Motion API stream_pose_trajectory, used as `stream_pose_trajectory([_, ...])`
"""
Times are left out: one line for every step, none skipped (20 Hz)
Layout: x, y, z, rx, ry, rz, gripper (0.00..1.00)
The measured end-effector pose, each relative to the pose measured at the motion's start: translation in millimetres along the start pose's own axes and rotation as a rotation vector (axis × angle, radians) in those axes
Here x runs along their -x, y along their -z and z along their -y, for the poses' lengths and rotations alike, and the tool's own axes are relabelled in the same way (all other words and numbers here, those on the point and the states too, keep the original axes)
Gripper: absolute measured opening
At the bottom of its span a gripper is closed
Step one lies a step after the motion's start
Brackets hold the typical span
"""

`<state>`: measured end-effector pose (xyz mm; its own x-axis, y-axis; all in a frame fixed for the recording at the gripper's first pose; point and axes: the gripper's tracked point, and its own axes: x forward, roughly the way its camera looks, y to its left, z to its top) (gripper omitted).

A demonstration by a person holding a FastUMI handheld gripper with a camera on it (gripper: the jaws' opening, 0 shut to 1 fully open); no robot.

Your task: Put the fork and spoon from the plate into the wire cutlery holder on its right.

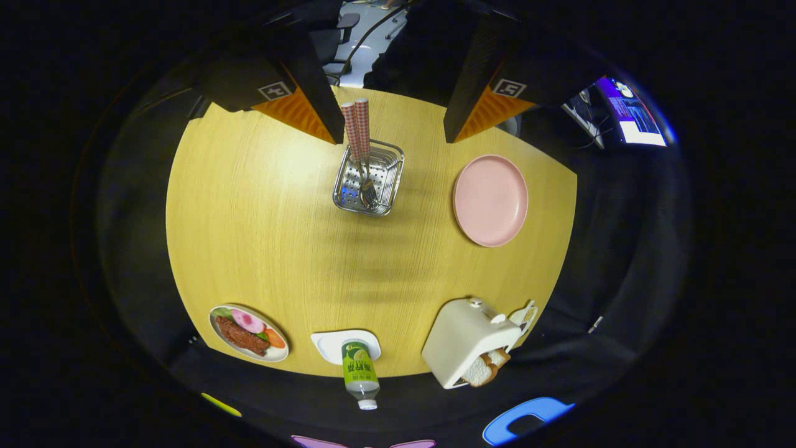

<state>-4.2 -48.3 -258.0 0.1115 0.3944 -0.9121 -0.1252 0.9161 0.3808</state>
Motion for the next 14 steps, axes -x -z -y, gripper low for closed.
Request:
stream_pose_trajectory([2, -2, -1, -0.005, 0.003, 0.039, 1.00])
stream_pose_trajectory([7, -4, -3, -0.010, 0.005, 0.080, 1.00])
stream_pose_trajectory([11, -5, -7, -0.012, 0.005, 0.118, 1.00])
stream_pose_trajectory([17, -9, -11, -0.009, 0.002, 0.161, 1.00])
stream_pose_trajectory([14, -1, -16, -0.002, 0.005, 0.195, 1.00])
stream_pose_trajectory([19, -3, -17, 0.008, 0.007, 0.226, 1.00])
stream_pose_trajectory([23, -5, -17, 0.019, 0.014, 0.263, 1.00])
stream_pose_trajectory([28, -7, -18, 0.025, 0.017, 0.300, 1.00])
stream_pose_trajectory([35, -11, -20, 0.029, 0.013, 0.340, 1.00])
stream_pose_trajectory([42, -17, -21, 0.037, 0.008, 0.383, 1.00])
stream_pose_trajectory([51, -20, -20, 0.047, 0.014, 0.424, 1.00])
stream_pose_trajectory([58, -24, -19, 0.058, 0.019, 0.464, 1.00])
stream_pose_trajectory([68, -28, -18, 0.064, 0.021, 0.511, 1.00])
stream_pose_trajectory([78, -32, -19, 0.073, 0.021, 0.558, 1.00])
